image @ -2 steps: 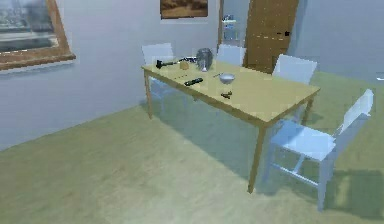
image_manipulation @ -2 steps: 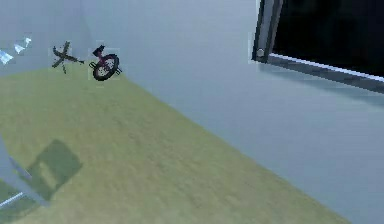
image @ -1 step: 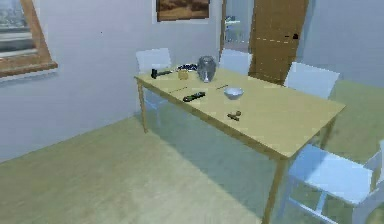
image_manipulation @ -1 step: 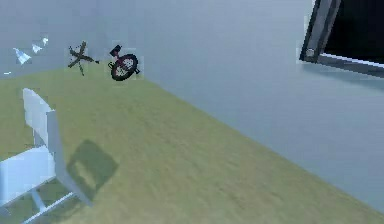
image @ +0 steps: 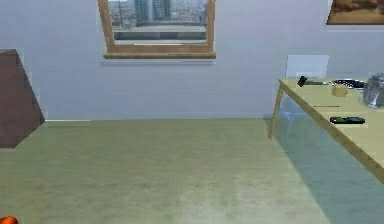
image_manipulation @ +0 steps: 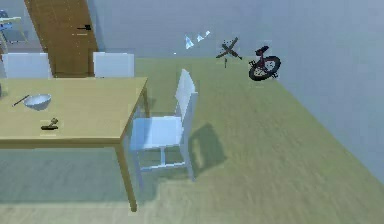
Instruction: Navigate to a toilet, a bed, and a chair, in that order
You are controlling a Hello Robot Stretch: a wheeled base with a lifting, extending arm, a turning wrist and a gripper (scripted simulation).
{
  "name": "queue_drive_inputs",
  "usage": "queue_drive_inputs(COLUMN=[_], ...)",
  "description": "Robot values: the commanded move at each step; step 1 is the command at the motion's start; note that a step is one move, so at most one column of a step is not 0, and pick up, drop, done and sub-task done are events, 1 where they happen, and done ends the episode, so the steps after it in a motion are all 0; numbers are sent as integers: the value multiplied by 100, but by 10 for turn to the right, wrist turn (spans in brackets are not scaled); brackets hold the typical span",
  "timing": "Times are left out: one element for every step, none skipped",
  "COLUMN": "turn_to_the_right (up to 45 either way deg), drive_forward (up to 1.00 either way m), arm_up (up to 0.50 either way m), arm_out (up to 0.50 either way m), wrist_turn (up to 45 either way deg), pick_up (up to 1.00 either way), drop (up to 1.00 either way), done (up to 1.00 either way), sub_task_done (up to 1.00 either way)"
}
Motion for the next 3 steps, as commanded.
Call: queue_drive_inputs(turn_to_the_right=[0,-390,0], drive_forward=[60,0,35], arm_up=[0,0,0], arm_out=[0,0,0], wrist_turn=[0,0,0], pick_up=[0,0,0], drop=[0,0,0], done=[0,0,0], sub_task_done=[0,0,0])
